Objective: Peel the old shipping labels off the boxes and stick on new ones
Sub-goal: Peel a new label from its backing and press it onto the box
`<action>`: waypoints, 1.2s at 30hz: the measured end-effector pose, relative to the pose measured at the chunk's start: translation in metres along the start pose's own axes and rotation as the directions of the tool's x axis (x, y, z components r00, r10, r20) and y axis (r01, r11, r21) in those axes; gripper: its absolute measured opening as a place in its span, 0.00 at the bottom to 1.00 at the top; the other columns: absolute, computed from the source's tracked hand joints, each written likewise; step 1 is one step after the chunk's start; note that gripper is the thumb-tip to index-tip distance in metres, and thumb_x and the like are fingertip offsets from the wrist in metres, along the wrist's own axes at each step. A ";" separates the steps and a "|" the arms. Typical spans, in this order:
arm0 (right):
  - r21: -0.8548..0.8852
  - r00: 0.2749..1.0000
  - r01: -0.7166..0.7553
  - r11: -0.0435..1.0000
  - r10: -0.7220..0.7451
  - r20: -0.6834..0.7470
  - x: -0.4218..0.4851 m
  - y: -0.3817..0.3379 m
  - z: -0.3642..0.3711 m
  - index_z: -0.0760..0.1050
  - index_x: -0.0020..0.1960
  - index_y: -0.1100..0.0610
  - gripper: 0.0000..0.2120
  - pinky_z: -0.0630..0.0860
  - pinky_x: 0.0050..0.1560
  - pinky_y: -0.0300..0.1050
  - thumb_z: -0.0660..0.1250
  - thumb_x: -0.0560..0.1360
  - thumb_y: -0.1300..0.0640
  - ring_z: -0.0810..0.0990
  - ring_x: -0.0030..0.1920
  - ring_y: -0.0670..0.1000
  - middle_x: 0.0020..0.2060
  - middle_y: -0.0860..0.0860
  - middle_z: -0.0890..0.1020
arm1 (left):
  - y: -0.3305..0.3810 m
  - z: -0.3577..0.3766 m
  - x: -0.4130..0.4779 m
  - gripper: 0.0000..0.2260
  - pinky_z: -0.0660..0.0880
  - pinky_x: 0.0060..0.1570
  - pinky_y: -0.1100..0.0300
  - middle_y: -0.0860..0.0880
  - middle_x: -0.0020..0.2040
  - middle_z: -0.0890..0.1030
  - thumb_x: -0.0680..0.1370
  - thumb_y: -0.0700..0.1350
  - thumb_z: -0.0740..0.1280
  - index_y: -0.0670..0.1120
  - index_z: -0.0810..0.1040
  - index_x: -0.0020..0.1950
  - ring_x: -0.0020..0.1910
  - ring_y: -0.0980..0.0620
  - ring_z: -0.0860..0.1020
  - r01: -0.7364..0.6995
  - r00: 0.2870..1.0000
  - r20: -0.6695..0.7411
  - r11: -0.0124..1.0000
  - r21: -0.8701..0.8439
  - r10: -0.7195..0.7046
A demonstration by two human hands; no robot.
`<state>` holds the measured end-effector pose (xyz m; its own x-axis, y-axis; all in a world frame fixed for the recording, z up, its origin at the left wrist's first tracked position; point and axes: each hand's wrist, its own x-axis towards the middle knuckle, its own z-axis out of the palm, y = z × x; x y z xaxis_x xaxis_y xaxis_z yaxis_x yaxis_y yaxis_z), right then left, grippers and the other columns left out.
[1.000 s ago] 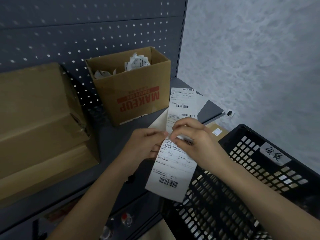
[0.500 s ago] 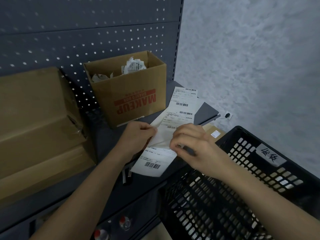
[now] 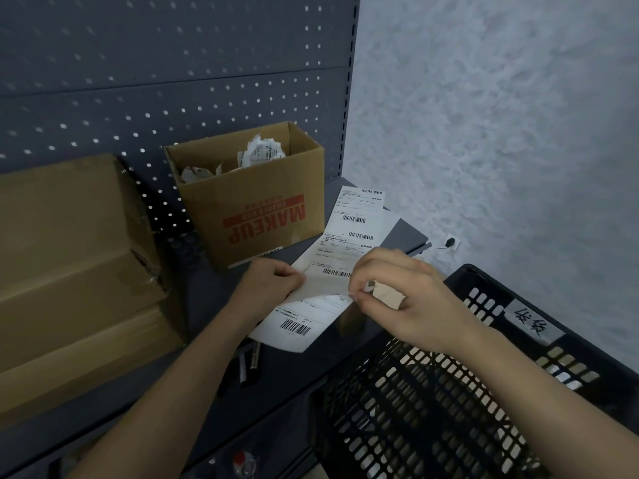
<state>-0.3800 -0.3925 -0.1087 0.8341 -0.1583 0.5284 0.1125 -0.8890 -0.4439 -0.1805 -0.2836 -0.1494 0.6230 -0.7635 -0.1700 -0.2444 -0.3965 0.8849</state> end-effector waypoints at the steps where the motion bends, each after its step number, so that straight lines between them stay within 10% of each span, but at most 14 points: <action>1: 0.020 1.000 0.005 1.000 -0.005 -0.014 0.001 0.000 -0.002 0.78 0.44 0.58 0.05 0.72 0.49 0.42 0.69 0.75 0.66 0.77 0.45 0.49 0.42 0.47 0.78 | 0.000 0.000 0.001 0.09 0.73 0.36 0.61 0.44 0.34 0.82 0.77 0.45 0.69 0.44 0.84 0.38 0.32 0.54 0.78 0.004 1.000 0.005 1.000 0.003 -0.004; 6: 0.097 0.991 0.022 0.995 -0.009 -0.131 0.004 0.000 -0.012 0.79 0.44 0.61 0.06 0.76 0.45 0.48 0.70 0.73 0.70 0.79 0.45 0.50 0.43 0.50 0.79 | 0.000 -0.002 0.004 0.06 0.72 0.28 0.68 0.47 0.35 0.84 0.77 0.41 0.70 0.40 0.84 0.42 0.30 0.58 0.80 0.051 0.998 0.049 0.998 -0.048 -0.049; 10: 0.120 0.970 -0.019 0.993 0.048 -0.238 0.004 -0.002 -0.020 0.80 0.44 0.59 0.06 0.76 0.45 0.44 0.71 0.73 0.69 0.79 0.44 0.50 0.42 0.49 0.79 | -0.001 -0.001 -0.001 0.19 0.66 0.23 0.67 0.51 0.22 0.74 0.77 0.30 0.64 0.43 0.73 0.26 0.21 0.59 0.71 0.019 0.998 0.055 1.000 -0.016 -0.018; 21: 0.268 0.853 -0.223 0.937 0.321 -0.413 -0.007 0.017 -0.042 0.79 0.43 0.55 0.04 0.77 0.43 0.54 0.69 0.74 0.62 0.79 0.42 0.52 0.41 0.49 0.80 | -0.005 0.005 -0.001 0.10 0.67 0.20 0.64 0.46 0.23 0.72 0.77 0.34 0.63 0.34 0.74 0.37 0.17 0.54 0.69 0.007 0.998 -0.061 0.994 0.107 0.000; 36: 0.174 0.746 -0.330 0.928 0.369 -0.555 0.006 0.030 -0.054 0.78 0.44 0.54 0.07 0.77 0.45 0.49 0.69 0.75 0.65 0.79 0.43 0.47 0.43 0.47 0.80 | -0.016 0.004 0.003 0.11 0.70 0.31 0.65 0.47 0.32 0.77 0.77 0.40 0.67 0.39 0.77 0.35 0.30 0.56 0.74 -0.158 0.964 -0.159 0.940 0.303 0.213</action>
<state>-0.4006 -0.4437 -0.0795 0.3640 -0.6845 0.6316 -0.0768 -0.6979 -0.7121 -0.1776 -0.2817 -0.1656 0.6668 -0.7393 0.0936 -0.5529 -0.4067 0.7272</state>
